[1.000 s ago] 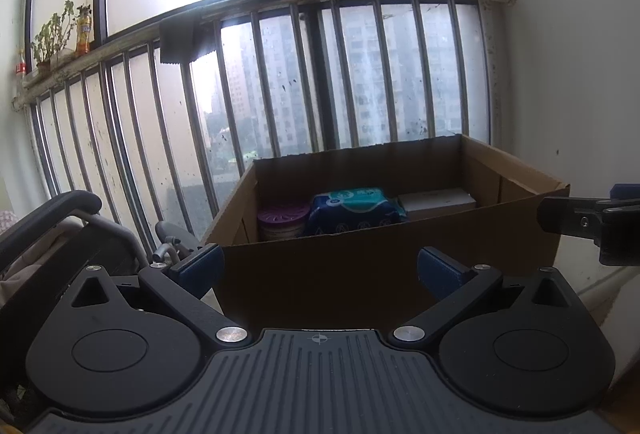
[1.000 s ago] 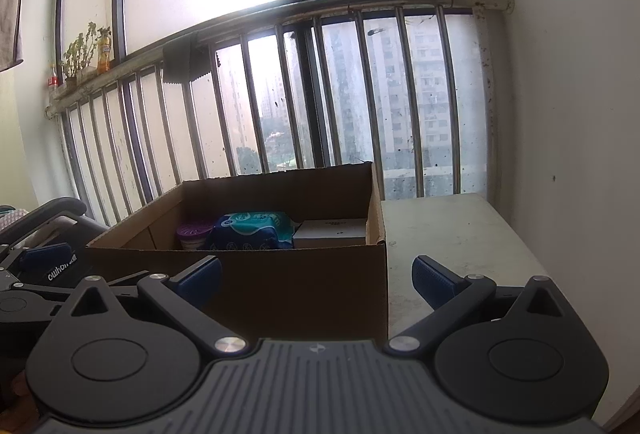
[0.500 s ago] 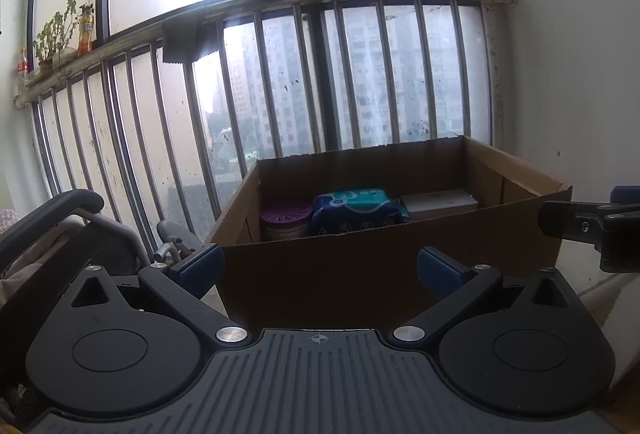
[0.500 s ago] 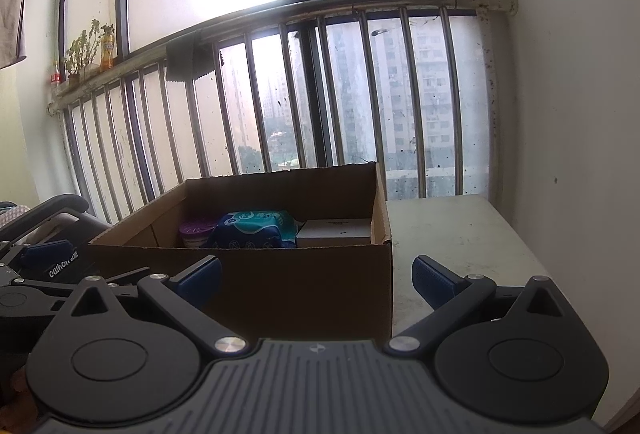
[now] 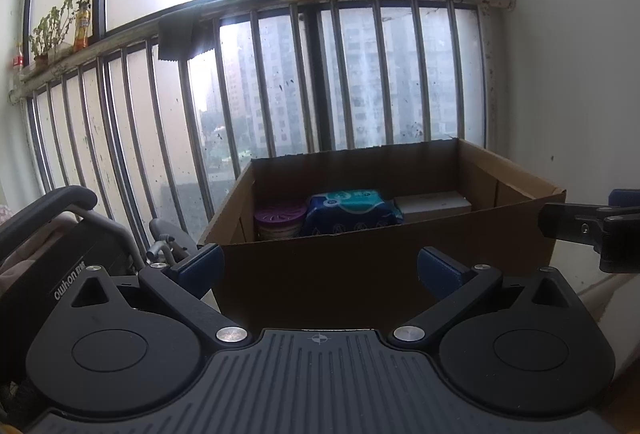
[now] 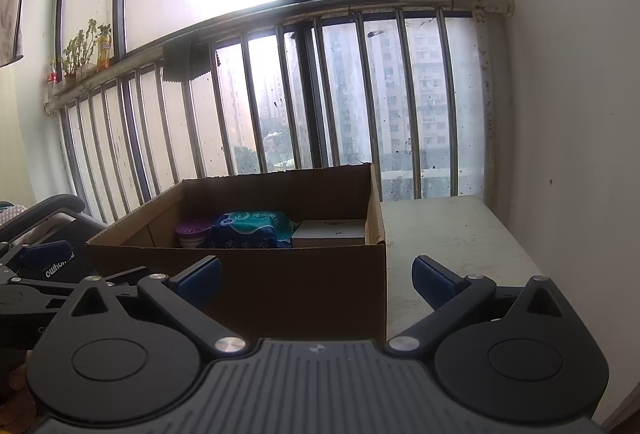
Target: Organize objects
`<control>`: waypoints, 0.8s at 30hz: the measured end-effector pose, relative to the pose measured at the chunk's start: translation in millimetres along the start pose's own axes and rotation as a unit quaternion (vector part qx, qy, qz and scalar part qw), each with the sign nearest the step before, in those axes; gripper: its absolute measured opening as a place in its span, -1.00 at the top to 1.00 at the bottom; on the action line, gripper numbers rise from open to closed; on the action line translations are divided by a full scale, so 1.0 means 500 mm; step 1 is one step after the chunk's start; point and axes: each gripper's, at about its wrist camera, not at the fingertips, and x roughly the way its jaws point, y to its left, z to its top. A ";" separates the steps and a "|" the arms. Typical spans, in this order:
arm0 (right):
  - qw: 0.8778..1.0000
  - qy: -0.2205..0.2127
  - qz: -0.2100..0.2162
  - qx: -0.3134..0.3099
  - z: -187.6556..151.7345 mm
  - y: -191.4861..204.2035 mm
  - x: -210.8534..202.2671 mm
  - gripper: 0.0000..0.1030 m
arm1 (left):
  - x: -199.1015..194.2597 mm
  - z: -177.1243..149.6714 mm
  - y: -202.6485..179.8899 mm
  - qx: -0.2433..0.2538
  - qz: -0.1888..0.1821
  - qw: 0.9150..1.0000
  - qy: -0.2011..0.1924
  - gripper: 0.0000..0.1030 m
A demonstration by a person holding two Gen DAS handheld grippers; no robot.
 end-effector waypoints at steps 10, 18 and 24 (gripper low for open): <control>1.000 0.003 -0.003 -0.003 -0.002 0.000 0.003 -1.00 | 0.001 -0.003 0.005 -0.004 0.007 1.000 0.003 -1.00; 1.000 0.001 -0.002 -0.003 0.003 0.000 0.004 -1.00 | 0.002 -0.002 0.004 0.000 0.010 1.000 0.003 -1.00; 1.000 0.000 0.001 -0.008 0.006 0.003 0.003 -1.00 | 0.002 -0.003 -0.002 0.003 0.014 1.000 0.003 -1.00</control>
